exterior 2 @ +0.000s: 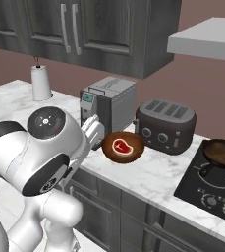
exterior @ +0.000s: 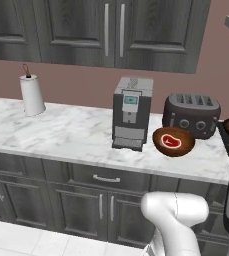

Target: Place one of the steaks on the plate and the other in the bowl. Then place the bowl in the fridge.

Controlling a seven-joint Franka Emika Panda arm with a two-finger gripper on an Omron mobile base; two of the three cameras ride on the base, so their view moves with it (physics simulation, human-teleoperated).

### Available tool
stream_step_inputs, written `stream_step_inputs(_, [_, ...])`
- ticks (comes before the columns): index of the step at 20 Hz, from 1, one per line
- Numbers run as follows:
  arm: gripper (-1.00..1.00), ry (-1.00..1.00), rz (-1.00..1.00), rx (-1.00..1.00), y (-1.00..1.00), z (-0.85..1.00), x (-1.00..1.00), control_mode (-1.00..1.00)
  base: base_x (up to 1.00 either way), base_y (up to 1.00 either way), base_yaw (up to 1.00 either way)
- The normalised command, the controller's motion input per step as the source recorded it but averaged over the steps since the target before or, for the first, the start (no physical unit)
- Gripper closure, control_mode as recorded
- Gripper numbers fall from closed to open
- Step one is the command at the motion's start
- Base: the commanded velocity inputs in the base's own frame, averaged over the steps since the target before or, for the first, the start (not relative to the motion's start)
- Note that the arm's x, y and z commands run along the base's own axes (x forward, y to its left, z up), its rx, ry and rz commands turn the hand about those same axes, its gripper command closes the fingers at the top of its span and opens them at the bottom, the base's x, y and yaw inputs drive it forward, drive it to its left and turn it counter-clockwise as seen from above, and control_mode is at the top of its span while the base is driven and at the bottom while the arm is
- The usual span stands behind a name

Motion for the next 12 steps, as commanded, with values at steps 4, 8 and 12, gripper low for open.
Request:
stream_step_inputs(4, [-1.0, 0.0, 0.0, 0.0, 0.0, 0.0, 0.0, 1.0, 0.0, 0.0, 0.0])
stream_step_inputs(8, [-1.0, 0.0, 0.05, 0.0, 0.0, -0.01, 0.17, -1.0, 0.0, 0.0, 0.0])
stream_step_inputs(12, [-1.0, 0.07, 0.27, 0.0, -0.04, 0.0, 0.57, -1.0, 0.0, 0.0, 0.0])
